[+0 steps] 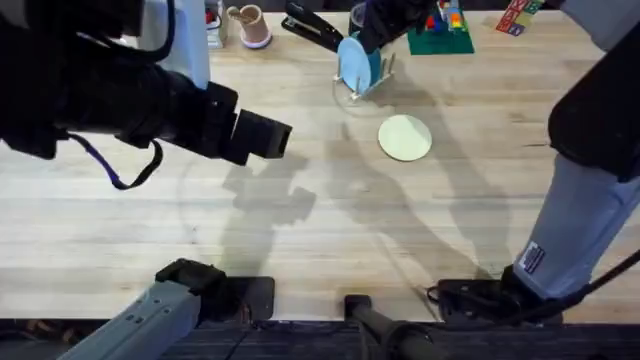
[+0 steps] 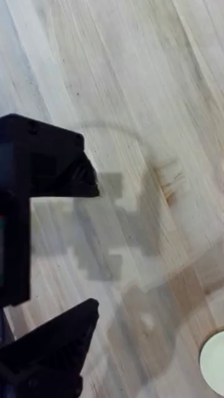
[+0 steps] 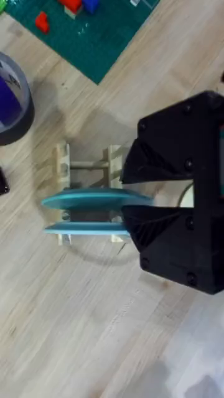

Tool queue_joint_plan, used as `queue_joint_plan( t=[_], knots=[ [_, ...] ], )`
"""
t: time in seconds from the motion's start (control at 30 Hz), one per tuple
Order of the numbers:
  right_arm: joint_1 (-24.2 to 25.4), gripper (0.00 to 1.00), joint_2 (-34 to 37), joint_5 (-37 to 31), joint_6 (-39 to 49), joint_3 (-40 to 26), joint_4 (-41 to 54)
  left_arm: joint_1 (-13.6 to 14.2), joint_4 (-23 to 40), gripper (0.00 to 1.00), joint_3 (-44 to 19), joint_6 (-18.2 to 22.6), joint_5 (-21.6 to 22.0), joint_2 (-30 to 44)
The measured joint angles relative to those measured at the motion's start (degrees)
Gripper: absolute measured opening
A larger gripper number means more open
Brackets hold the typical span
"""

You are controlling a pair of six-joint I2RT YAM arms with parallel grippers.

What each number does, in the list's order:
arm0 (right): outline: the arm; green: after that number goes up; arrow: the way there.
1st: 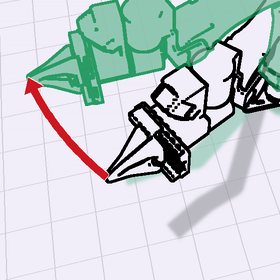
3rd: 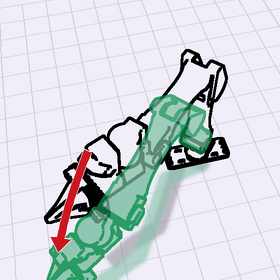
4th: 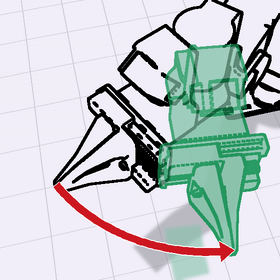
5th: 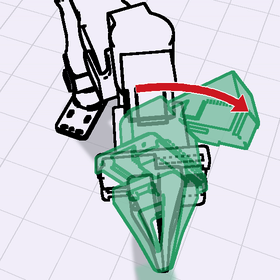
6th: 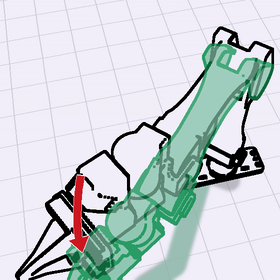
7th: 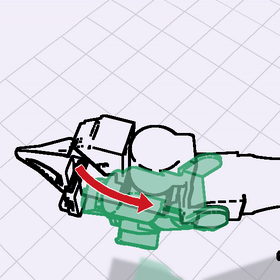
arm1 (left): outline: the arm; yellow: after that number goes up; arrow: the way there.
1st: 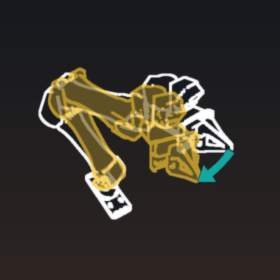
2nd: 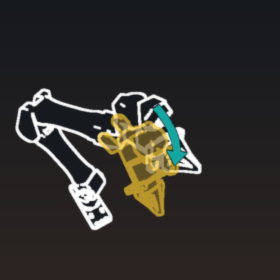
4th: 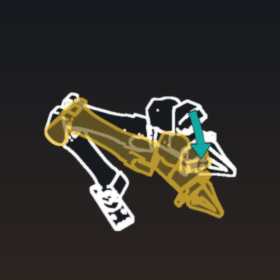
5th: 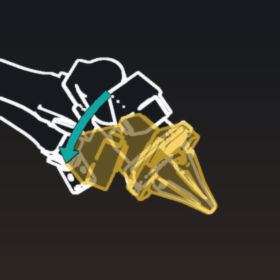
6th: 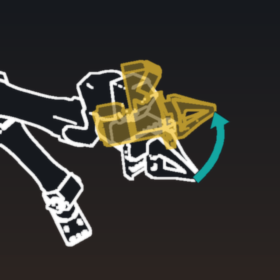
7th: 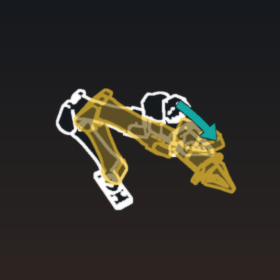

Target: Pick up the plates from the table one by one and place each into a slot on the dish rack.

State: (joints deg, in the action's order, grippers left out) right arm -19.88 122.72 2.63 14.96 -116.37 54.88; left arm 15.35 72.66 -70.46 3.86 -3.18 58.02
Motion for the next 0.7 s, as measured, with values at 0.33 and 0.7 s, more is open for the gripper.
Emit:
queue_joint_plan(
  t=[0.33, 0.7],
  knots=[
    [0.0, 0.249, -2.8, 0.0, 0.0, -4.7, 5.3, 0.0, 0.0, 0.995, 0.0, 0.0, 0.0, 0.0],
    [0.0, 0.985, -9.3, 0.0, -0.3, -9.5, 14.9, 0.0, 0.0, 0.995, 0.0, 0.0, 0.0, 0.0]
  ],
)
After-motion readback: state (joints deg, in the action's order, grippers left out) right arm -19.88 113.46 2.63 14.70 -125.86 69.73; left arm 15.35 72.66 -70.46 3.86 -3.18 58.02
